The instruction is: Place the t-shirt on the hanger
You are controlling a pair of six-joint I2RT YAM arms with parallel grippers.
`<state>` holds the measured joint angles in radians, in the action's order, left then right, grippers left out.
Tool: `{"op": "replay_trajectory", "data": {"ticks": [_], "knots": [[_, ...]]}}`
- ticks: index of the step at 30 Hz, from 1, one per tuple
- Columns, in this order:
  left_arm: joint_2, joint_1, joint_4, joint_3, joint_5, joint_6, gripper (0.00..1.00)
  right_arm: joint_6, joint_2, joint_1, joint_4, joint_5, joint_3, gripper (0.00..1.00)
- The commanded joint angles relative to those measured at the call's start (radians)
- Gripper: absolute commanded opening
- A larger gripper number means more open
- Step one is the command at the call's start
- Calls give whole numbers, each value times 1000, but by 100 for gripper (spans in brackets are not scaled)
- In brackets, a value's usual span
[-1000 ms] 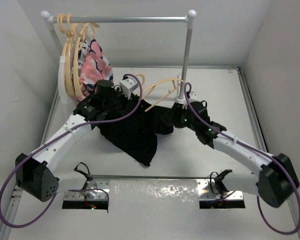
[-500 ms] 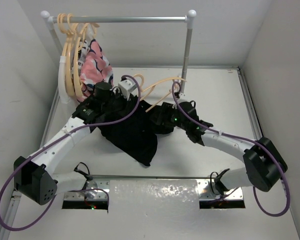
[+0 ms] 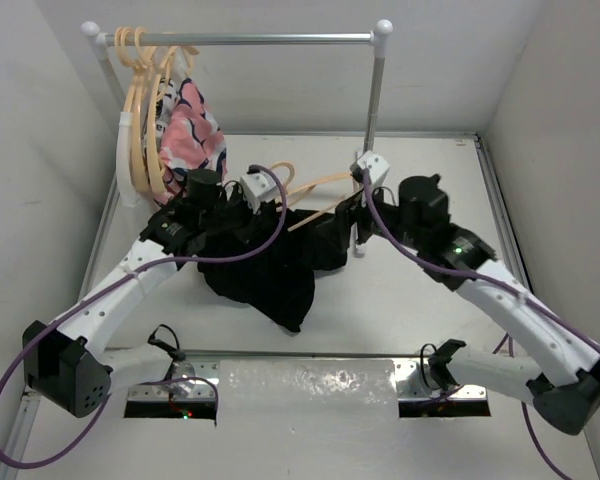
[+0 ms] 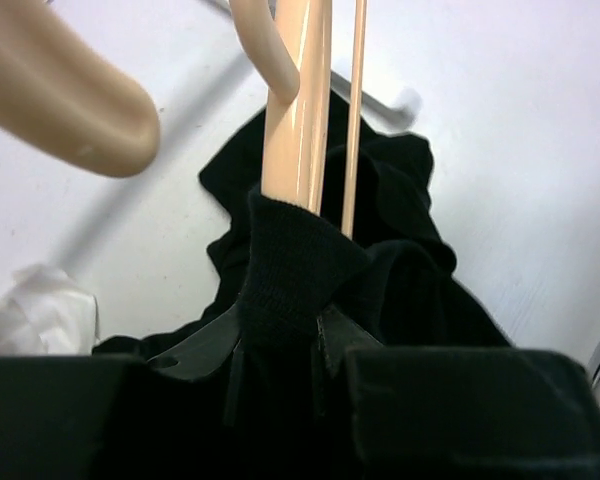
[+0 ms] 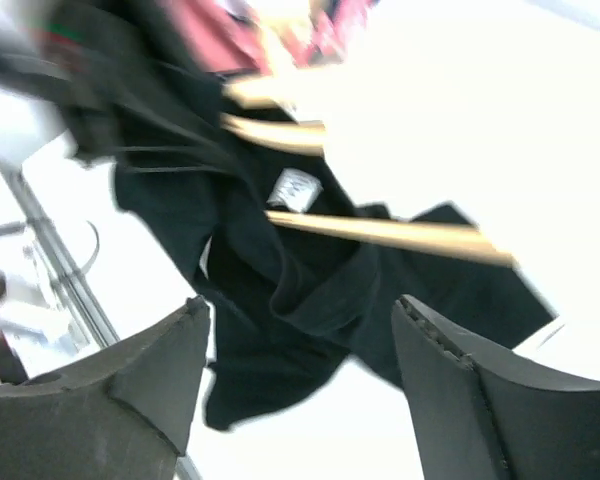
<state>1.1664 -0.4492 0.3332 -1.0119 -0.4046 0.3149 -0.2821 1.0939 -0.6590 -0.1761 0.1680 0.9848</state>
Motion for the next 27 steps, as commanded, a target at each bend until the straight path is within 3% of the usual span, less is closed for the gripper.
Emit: {"op": "replay_trajectory", "data": {"ticks": [1, 5, 11, 14, 17, 19, 20, 23, 24, 25, 27], "knots": [[-37, 1, 57, -14, -143, 211, 0, 335, -51, -8, -276, 131, 167, 73], [-37, 1, 168, -43, -267, 390, 0, 478, 53, -8, -472, 191, 331, 77], [-39, 1, 222, -83, -353, 429, 0, 659, 242, 1, -695, 215, 508, 81], [-43, 1, 230, -93, -372, 429, 0, 695, 294, 27, -721, 301, 546, 80], [-51, 1, 240, -90, -393, 432, 0, 684, 325, 48, -686, 279, 519, 74], [-65, 1, 228, -85, -402, 422, 0, 673, 328, 62, -648, 297, 493, 63], [-83, 1, 199, -79, -402, 399, 0, 661, 331, 62, -633, 315, 473, 49], [-112, 1, 130, -64, -415, 342, 0, 634, 337, 62, -626, 376, 459, 26], [-113, 1, 116, -63, -430, 301, 0, 621, 334, 64, -599, 381, 453, 6], [-114, 1, 107, -65, -475, 279, 0, 607, 328, 62, -583, 383, 434, 0], [-108, 1, 61, -71, -526, 195, 0, 561, 305, 53, -527, 340, 411, 0]]}}
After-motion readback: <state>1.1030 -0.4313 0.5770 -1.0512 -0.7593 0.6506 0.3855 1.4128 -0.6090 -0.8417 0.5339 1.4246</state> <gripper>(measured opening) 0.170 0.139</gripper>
